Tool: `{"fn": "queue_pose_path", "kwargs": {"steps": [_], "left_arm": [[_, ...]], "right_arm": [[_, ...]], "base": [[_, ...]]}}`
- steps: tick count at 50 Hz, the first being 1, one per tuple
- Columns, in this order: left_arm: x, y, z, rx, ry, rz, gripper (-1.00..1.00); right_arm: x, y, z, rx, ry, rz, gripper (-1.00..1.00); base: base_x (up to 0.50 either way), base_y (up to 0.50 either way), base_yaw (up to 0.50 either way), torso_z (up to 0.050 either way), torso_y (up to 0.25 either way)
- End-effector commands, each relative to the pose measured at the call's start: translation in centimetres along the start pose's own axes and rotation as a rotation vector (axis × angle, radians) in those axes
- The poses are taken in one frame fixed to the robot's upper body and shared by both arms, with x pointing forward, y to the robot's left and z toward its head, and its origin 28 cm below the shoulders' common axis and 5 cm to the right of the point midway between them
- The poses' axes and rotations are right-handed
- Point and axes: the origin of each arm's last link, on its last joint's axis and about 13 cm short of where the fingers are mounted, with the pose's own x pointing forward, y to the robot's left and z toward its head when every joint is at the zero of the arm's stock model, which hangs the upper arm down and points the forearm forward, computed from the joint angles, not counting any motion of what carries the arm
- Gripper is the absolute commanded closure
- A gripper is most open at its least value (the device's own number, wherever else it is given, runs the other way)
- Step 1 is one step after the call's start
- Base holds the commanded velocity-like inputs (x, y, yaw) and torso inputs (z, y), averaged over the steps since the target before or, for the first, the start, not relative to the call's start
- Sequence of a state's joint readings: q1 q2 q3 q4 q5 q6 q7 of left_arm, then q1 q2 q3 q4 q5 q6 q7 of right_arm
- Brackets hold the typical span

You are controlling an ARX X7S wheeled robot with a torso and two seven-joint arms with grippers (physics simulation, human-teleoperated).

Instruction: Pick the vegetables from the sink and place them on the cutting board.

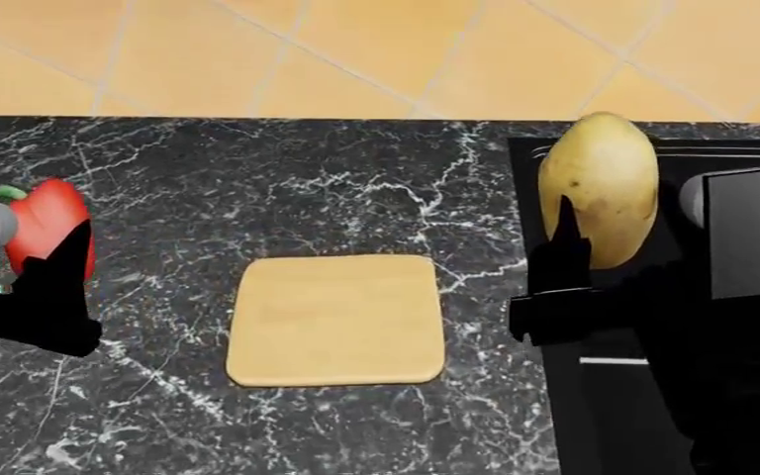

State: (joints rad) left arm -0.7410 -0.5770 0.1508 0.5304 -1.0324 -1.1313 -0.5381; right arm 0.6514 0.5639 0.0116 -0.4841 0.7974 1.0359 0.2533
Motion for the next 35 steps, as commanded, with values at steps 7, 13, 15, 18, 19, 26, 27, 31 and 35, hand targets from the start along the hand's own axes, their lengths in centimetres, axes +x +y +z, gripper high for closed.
{"fn": "queue_pose_path", "kwargs": {"steps": [7,13,15,18,19,26,27,31,35], "left_arm": [[0.2,-0.8,0.0,0.003,-0.005,-0.022,1.00],[0.2,-0.7,0.2,-0.001,-0.010,-0.019,1.00],[0.2,-0.7,0.1,0.006,-0.005,-0.021,1.00],[0.4,-0.6,0.1,-0.022,-0.006,-0.043,1.00],[0.5,-0.5,0.1,-0.036,0.002,-0.041,1.00],[0.8,-0.1,0.2,-0.022,-0.008,-0.006,1.00],[0.8,-0.1,0.2,-0.021,-0.010,-0.006,1.00],[0.9,-0.1,0.1,-0.022,-0.005,-0.008,1.00],[1.0,-0.1,-0.1,-0.020,0.008,-0.006,1.00]], "right_arm": [[0.3,0.2,-0.2,-0.021,0.060,0.036,1.00],[1.3,0.4,0.6,-0.024,0.074,0.049,1.00],[1.3,0.4,0.6,-0.021,0.071,0.051,1.00],[1.4,0.6,0.2,-0.014,0.096,0.058,1.00],[1.4,0.6,0.2,-0.017,0.100,0.063,1.00],[1.6,0.7,0.0,-0.012,0.109,0.072,1.00],[1.6,0.7,0.0,-0.012,0.109,0.072,1.00],[1.5,0.7,0.0,-0.012,0.105,0.076,1.00],[1.4,0.7,0.0,-0.011,0.105,0.076,1.00]], "base": [[0.24,0.05,0.00,0.000,0.002],[0.00,0.00,0.00,0.000,0.000],[0.00,0.00,0.00,0.000,0.000],[0.00,0.00,0.00,0.000,0.000],[0.00,0.00,0.00,0.000,0.000],[0.00,0.00,0.00,0.000,0.000],[0.00,0.00,0.00,0.000,0.000],[0.00,0.00,0.00,0.000,0.000],[0.00,0.00,0.00,0.000,0.002]]}}
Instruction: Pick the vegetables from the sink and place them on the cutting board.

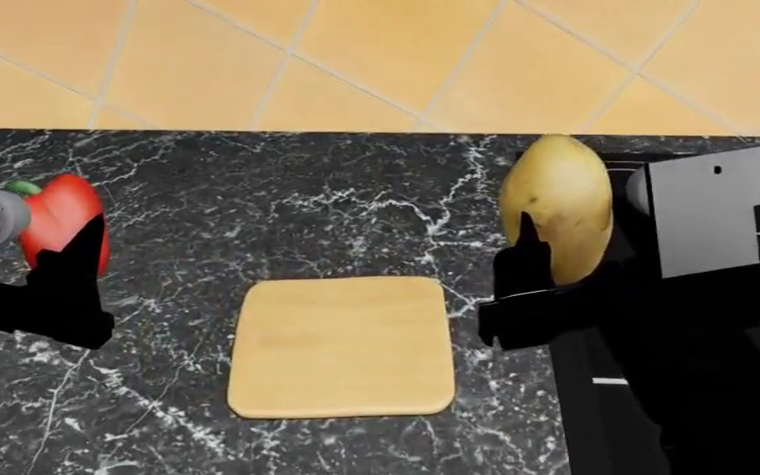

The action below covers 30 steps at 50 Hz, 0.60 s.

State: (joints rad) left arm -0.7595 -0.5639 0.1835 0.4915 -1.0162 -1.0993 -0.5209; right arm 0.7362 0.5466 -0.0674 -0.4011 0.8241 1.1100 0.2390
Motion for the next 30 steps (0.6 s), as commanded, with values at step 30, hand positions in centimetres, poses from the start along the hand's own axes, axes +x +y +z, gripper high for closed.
{"fn": "queue_pose_path", "kwargs": {"steps": [30], "left_arm": [[-0.4,-0.3,0.1,-0.009,0.010,-0.026,1.00]], "right_arm": [[5.8,3.3,7.0,0.028,0.488,0.410,1.00]], "base": [[0.00,0.00,0.00,0.001,0.000]]}}
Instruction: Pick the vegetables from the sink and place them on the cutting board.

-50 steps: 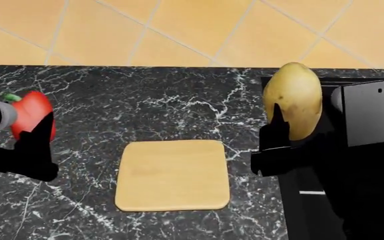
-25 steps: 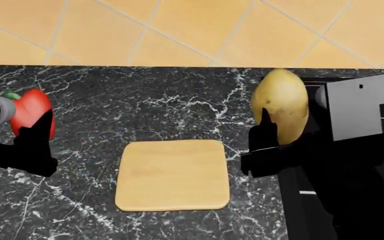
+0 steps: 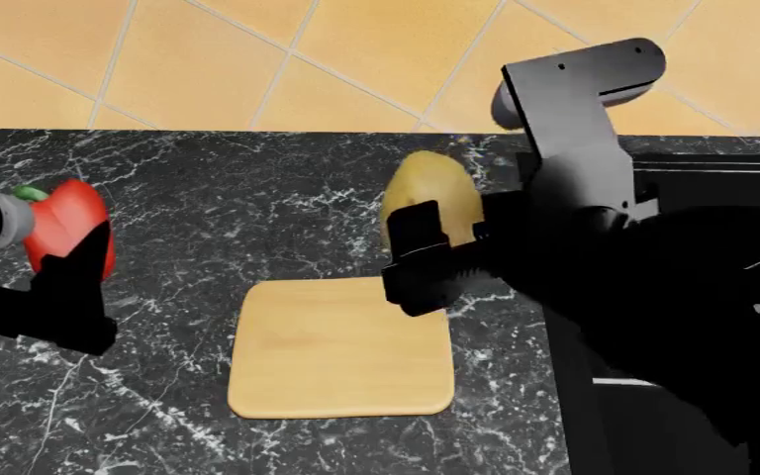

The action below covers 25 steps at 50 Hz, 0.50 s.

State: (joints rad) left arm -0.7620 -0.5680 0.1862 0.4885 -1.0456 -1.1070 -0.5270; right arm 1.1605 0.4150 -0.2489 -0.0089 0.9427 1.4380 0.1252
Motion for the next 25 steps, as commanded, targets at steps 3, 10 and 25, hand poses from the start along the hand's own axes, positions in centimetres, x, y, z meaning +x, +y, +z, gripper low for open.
{"fn": "queue_pose_path", "kwargs": {"steps": [3,10,25], "left_arm": [[-0.2,-0.3,0.1,-0.009,-0.009,-0.013,1.00],[-0.2,0.1,0.0,-0.013,-0.008,-0.011,1.00],[0.1,0.3,-0.6,-0.014,0.001,-0.004,1.00]], "right_arm": [[2.2,1.2,2.3,0.022,0.234,0.129,1.00],[4.5,0.7,1.6,0.028,0.311,0.122,1.00],[7.4,-0.7,0.6,0.065,0.377,0.079,1.00]], "base": [[0.00,0.00,0.00,0.000,0.000],[0.00,0.00,0.00,0.000,0.001],[0.00,0.00,0.00,0.000,0.000]]}}
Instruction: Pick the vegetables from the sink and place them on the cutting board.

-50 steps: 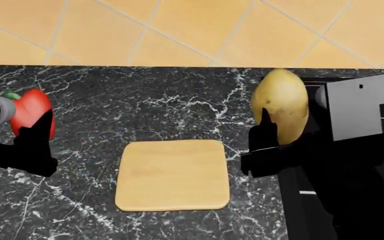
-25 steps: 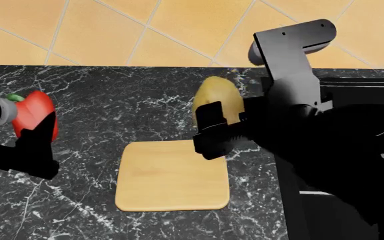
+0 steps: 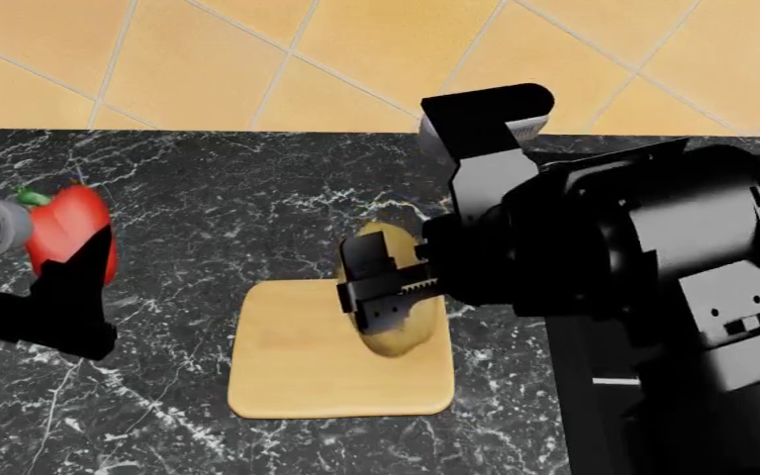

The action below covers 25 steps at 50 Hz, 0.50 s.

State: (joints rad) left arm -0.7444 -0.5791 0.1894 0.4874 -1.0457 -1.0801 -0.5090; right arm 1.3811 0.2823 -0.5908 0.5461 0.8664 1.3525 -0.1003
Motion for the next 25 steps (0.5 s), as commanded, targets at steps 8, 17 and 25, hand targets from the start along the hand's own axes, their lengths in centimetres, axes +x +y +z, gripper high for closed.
{"fn": "queue_pose_path", "kwargs": {"steps": [8,17,25], "left_arm": [[0.4,0.0,-0.4,-0.008,0.005,0.002,1.00],[0.3,0.4,-0.4,-0.007,0.005,0.009,1.00],[0.2,0.4,-0.5,-0.010,0.005,0.008,1.00]], "right_arm": [[2.2,-1.3,0.5,0.037,0.073,-0.017,1.00],[3.0,-1.3,0.1,0.051,0.110,-0.010,1.00],[3.0,-1.1,-0.6,0.024,0.144,-0.004,1.00]], "base": [[0.00,0.00,0.00,0.000,0.000],[0.00,0.00,0.00,0.000,0.000],[0.00,0.00,0.00,0.000,0.000]]}}
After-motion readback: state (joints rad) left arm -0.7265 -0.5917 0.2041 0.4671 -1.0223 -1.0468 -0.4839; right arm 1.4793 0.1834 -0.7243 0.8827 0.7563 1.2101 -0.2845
